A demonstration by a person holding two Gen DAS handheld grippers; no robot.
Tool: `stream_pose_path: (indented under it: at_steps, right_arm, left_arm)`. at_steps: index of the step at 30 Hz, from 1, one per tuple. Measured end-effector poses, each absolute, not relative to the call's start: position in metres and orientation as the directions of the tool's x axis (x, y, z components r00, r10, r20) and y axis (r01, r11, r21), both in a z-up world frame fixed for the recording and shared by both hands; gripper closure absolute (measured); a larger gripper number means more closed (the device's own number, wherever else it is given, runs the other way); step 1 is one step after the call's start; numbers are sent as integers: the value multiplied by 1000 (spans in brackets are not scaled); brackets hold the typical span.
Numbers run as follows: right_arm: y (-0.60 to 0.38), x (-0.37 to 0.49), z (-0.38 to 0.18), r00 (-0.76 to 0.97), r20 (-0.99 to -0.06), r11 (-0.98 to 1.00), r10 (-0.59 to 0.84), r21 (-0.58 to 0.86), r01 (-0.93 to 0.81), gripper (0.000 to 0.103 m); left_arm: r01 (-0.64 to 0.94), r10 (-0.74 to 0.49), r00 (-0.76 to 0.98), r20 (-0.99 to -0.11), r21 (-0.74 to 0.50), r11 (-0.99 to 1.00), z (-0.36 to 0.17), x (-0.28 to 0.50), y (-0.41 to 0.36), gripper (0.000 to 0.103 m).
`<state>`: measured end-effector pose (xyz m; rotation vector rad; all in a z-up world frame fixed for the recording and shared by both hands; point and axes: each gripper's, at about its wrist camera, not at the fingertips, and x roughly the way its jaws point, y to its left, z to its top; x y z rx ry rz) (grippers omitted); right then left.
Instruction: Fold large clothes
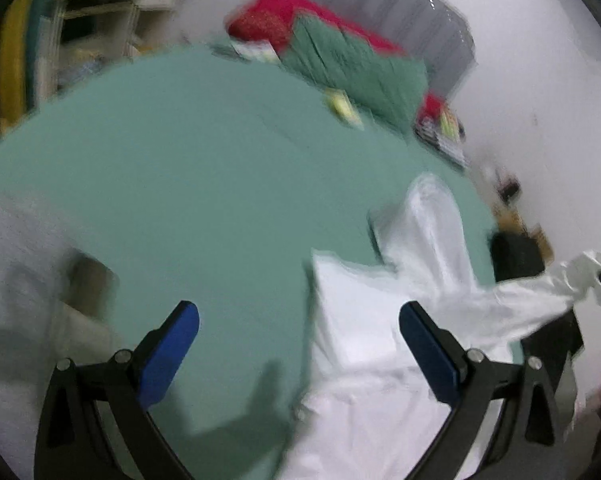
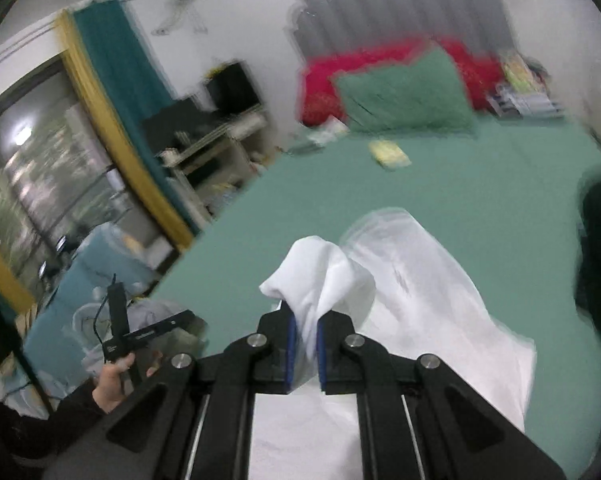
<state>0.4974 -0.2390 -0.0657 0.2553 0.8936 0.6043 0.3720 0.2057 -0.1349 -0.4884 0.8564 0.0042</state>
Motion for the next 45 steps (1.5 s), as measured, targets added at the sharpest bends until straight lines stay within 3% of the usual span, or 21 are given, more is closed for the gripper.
stream_pose_path:
  at_steps: [5,7,8,9,12,17,20,22,26,30,32,37,45]
  right_arm:
    - [-320,497,-163,435,-765,872,475,475,-117,90]
    - [-339,491,-194,399,-809,889,430,457,-31,68]
    - [-347,487,-204,393,-827,900,402,437,-1,48]
    - [-354,483,-213,392,-843,911,368,411,27,42]
    - [-362,468,-216,427,-843,925,326,378,40,42]
    - [-335,469,-215,492,-804,943,332,300,-146,43]
    - [-304,482,-242,443,-871,970,215,138,-200,43]
    - [-304,485,-265,400,-907,983,130,66,-170,51]
    - [-302,479,-251,470,-881,990,56,-12,-141,51]
    - [-285,502,-219,561,-814,976,148,29,-215,45]
    - [-269,528,-210,576,-797,968,178,38,-247,39]
    - [-206,607,-208,595,-761,917,258,-1,-399,37]
    - [-131,713,-234,539,-786,845,302,-42,-534,36]
  left_arm:
    - [-116,-200,534,-822,-305,945,-184,387,143,3]
    - [-101,-169,489,-856,-248,964,-199,390,133,3]
    - [-98,-160,470,-868,-232,968,-206,389,131,3]
    - [-96,-148,455,-878,-214,972,-211,389,129,3]
    - [-68,-110,460,-881,-158,985,-211,385,123,3]
    - [-74,-99,469,-877,-151,986,-205,381,133,8]
    - [-77,-88,463,-882,-139,987,-209,385,137,13]
    - [-60,-31,473,-880,-67,996,-212,382,132,14]
    - [-52,24,488,-873,-1,999,-208,375,131,14]
    - [-49,72,583,-810,54,997,-185,366,140,14]
    - [-73,61,607,-793,21,997,-176,367,151,14]
    - [-155,-35,638,-769,-174,972,-162,369,185,14]
    - [-148,-112,601,-791,-248,957,-165,373,188,14]
